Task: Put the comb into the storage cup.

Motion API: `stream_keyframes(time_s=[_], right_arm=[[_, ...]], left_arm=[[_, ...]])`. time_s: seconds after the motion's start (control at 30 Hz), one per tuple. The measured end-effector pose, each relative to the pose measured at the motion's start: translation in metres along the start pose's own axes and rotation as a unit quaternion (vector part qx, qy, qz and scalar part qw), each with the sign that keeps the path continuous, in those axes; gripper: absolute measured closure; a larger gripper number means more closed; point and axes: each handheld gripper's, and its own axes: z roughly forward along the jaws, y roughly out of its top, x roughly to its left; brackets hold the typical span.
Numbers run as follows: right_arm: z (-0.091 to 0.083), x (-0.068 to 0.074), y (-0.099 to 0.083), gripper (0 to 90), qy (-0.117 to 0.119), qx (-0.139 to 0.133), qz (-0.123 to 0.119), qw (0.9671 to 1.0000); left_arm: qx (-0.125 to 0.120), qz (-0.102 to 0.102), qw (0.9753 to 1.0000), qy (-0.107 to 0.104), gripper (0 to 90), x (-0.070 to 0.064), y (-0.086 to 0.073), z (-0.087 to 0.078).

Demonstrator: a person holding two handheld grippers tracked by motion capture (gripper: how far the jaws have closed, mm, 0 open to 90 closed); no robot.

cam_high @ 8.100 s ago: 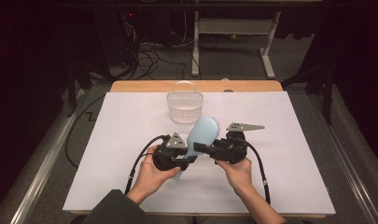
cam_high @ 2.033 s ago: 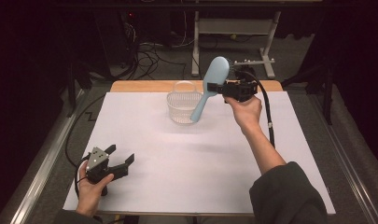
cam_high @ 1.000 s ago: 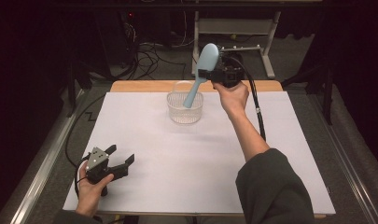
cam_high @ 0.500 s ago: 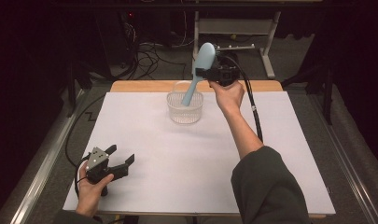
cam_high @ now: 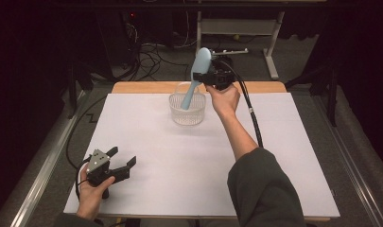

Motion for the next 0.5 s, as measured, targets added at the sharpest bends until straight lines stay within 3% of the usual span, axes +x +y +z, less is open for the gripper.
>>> stream_keyframes(time_s=[0.5], right_arm=[[0.017, 0.004, -0.013, 57.6, -0.007, 0.004, -0.002, 1.0]], left_arm=[[0.0, 0.0, 1.0, 0.001, 18.9, 0.0, 0.0, 0.0]])
